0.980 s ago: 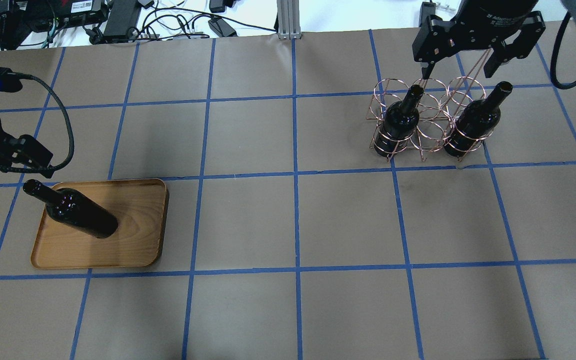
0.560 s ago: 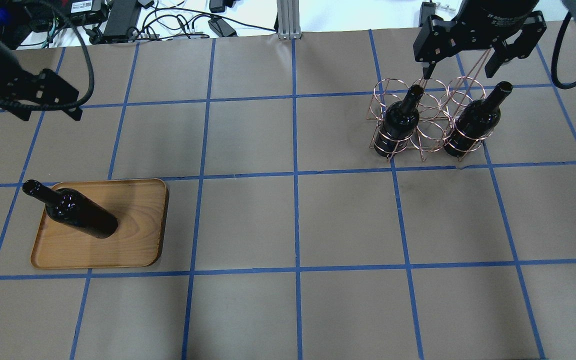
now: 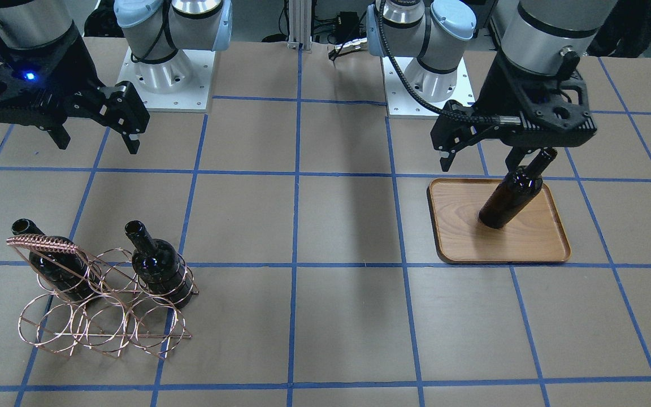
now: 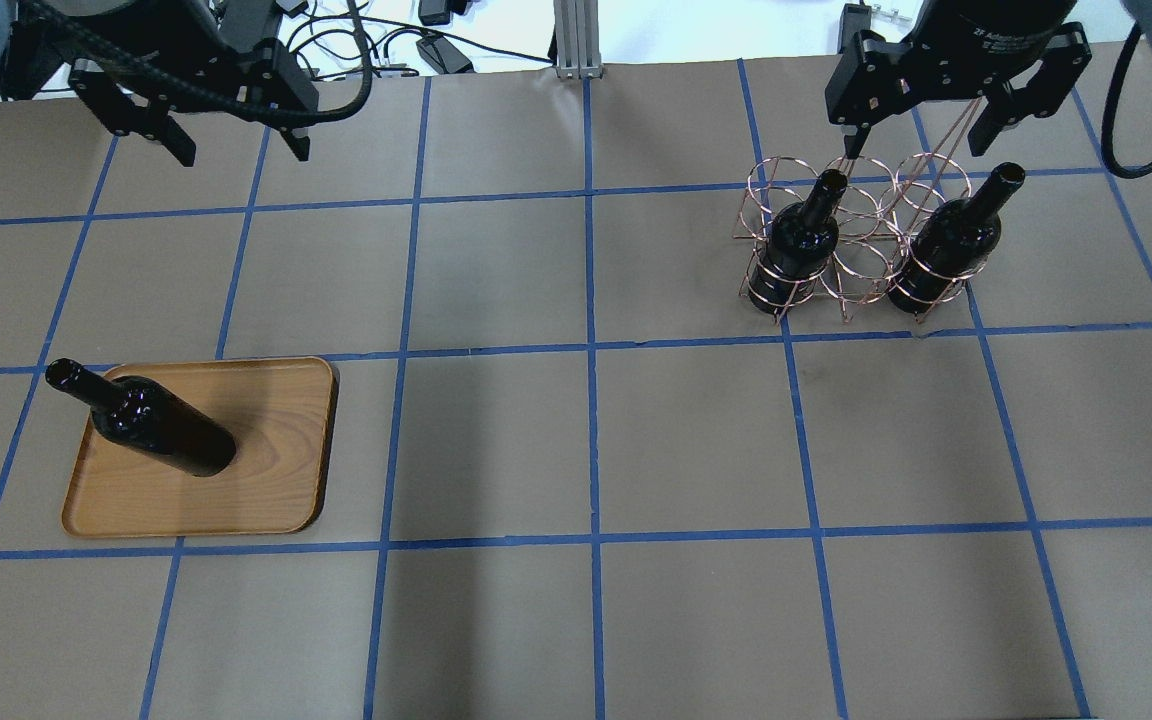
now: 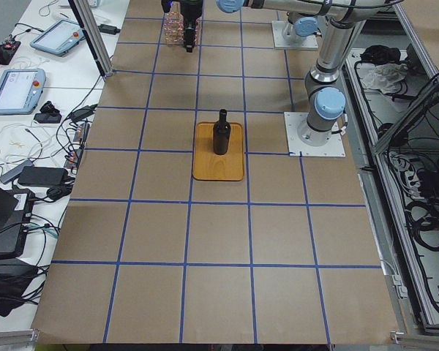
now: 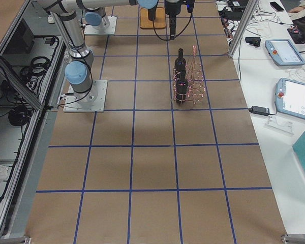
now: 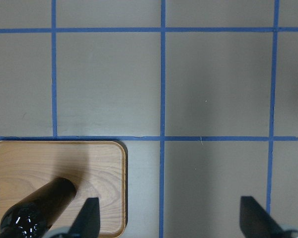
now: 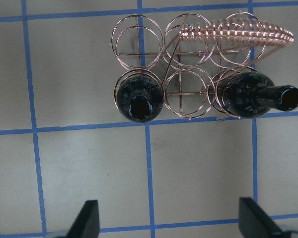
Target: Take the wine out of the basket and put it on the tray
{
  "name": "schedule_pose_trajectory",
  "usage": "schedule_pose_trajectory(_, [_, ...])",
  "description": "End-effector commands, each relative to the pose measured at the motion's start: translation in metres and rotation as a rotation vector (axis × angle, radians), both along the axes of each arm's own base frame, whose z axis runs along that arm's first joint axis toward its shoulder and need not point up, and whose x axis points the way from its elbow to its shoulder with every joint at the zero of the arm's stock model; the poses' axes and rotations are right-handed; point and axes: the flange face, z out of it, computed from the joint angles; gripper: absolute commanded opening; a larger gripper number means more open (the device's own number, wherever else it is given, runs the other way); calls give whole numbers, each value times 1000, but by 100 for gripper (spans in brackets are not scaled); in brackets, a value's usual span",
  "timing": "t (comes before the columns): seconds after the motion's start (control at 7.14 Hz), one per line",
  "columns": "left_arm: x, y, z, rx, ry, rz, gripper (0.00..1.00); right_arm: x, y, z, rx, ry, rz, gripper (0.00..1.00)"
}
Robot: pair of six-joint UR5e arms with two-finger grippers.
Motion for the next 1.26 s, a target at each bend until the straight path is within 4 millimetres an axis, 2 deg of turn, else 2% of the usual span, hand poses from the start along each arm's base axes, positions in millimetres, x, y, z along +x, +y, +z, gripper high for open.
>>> schedule_pose_trajectory(0.0, [-30,5,-9,19,17,-39,100,0,0,0,0,2,0,100])
schedule_pose_trajectory(0.14, [-37,13,-4,10,18,-58,100,0,0,0,0,2,0,100])
schedule_pose_trajectory(0.28, [-38,35,10,34,13,-62,100,0,0,0,0,2,0,100])
schedule_pose_trajectory(0.56, [-24,54,25,41,-5,-96,99,0,0,0,0,0,0,100])
schedule_pose_trajectory(0.7, [-9,54,27,37,0,-95,99,0,0,0,2,0,0,100])
schedule_pose_trajectory(1.12, [-3,53,19,42,2,-89,100,0,0,0,2,-1,0,100])
